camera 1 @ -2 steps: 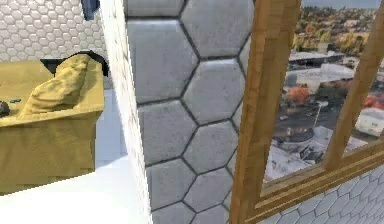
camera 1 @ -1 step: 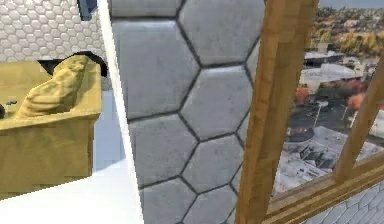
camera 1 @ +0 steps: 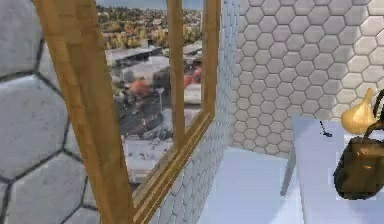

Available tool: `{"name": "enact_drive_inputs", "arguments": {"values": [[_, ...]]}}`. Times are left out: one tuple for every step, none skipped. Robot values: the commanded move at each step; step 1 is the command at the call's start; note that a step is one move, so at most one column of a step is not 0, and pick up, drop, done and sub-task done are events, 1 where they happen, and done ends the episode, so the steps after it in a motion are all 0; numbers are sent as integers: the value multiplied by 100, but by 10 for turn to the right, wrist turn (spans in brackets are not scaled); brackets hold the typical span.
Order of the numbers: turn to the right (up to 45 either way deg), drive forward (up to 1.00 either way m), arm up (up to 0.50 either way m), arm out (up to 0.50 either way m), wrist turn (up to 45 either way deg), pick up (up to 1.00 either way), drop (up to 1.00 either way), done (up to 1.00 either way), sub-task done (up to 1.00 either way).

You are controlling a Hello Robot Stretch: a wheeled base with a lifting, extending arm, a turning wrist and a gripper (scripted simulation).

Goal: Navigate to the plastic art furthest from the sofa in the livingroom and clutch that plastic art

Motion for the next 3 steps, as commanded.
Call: {"name": "enact_drive_inputs", "arguments": {"values": [[450, 0, 0, 0, 0, 0, 0, 0, 0], [450, 0, 0, 0, 0, 0, 0, 0, 0], [30, 0, 0, 0, 0, 0, 0, 0, 0]]}}
